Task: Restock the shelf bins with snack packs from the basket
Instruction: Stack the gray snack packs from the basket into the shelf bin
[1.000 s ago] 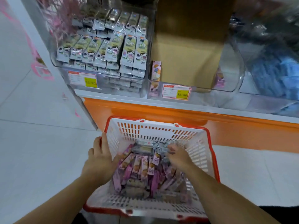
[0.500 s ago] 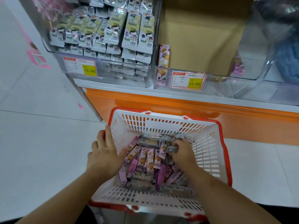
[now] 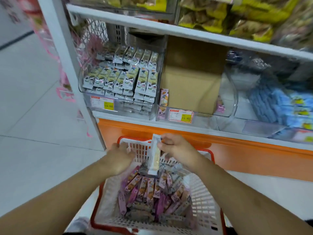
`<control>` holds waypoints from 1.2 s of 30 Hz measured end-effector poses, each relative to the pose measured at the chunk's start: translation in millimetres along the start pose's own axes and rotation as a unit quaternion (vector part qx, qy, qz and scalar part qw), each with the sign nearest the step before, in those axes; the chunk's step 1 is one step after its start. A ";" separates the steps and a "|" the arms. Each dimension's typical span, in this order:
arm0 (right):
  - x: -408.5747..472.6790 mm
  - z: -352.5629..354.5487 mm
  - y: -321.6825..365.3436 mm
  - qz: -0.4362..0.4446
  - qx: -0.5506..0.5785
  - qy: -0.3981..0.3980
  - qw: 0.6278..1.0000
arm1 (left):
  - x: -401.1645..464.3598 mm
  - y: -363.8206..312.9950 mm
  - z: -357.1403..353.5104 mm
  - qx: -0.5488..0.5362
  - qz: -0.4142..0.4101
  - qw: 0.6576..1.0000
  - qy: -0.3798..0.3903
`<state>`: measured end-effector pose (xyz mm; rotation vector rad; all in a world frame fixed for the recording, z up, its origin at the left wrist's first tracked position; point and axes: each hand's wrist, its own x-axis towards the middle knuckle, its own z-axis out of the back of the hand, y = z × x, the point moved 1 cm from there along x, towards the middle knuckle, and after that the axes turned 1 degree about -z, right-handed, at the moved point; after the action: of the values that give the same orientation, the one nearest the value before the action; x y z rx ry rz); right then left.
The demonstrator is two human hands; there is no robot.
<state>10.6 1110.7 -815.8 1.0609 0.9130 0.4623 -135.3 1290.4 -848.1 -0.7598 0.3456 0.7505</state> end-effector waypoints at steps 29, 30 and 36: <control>-34.8 -12.2 114.5 0.082 0.270 0.016 0.959 | -88.0 -80.4 114.0 -0.202 -0.283 0.934 -0.089; -33.6 -13.4 114.7 0.084 0.267 0.003 0.960 | -88.5 -80.7 114.6 -0.191 -0.289 0.933 -0.093; -32.1 -6.6 119.2 0.069 0.225 -0.028 0.971 | -83.3 -71.3 134.9 -0.223 -0.290 0.917 -0.158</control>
<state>-2.1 1144.2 -697.5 1.5515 0.9191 0.3424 -138.8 1313.3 -675.9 -1.0856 -0.3555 0.3703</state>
